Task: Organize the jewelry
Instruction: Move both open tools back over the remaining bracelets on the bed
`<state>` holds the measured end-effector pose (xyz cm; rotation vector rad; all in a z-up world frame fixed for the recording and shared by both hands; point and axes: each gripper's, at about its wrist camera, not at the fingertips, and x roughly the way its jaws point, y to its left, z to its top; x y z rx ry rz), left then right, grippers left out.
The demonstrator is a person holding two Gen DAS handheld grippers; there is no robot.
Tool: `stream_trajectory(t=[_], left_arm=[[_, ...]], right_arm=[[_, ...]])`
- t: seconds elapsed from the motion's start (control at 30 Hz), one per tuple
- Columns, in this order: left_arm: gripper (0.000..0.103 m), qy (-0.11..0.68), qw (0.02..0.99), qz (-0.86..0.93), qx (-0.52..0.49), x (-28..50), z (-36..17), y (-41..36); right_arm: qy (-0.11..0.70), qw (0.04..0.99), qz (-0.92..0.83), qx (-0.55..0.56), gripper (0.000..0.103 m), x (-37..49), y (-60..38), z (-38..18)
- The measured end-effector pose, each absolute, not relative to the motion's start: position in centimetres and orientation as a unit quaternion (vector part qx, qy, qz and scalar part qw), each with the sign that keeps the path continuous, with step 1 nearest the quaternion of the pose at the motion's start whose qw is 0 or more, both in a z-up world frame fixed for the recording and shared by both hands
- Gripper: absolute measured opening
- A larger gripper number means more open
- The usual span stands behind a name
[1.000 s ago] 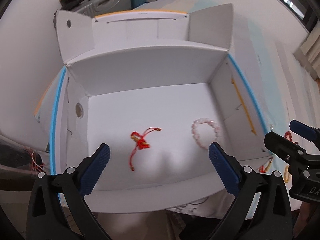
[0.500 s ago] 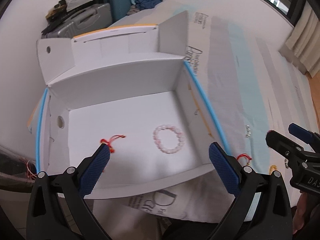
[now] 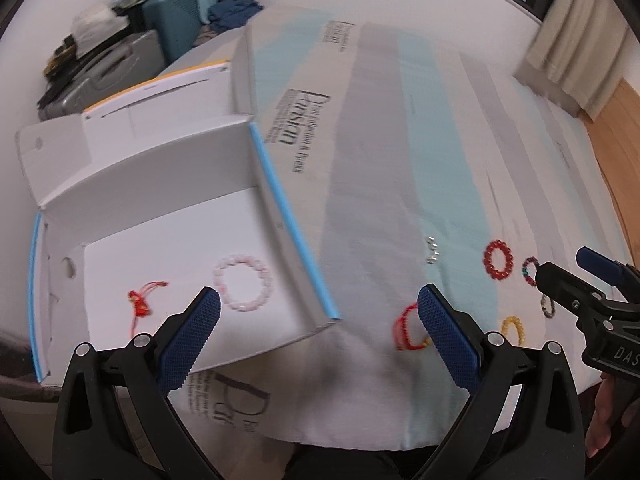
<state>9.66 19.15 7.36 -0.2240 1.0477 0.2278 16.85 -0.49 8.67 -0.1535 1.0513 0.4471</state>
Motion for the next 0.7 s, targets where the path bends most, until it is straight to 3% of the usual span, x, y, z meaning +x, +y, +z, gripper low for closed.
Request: stream_trajectory(t=[0.7], left_arm=[[0.097, 0.529, 0.846, 0.044, -0.055, 13.2, 0.5, 9.7]], right_arm=[[0.523, 0.839, 0.143, -0.04, 0.093, 17.7, -13.1, 1.8]])
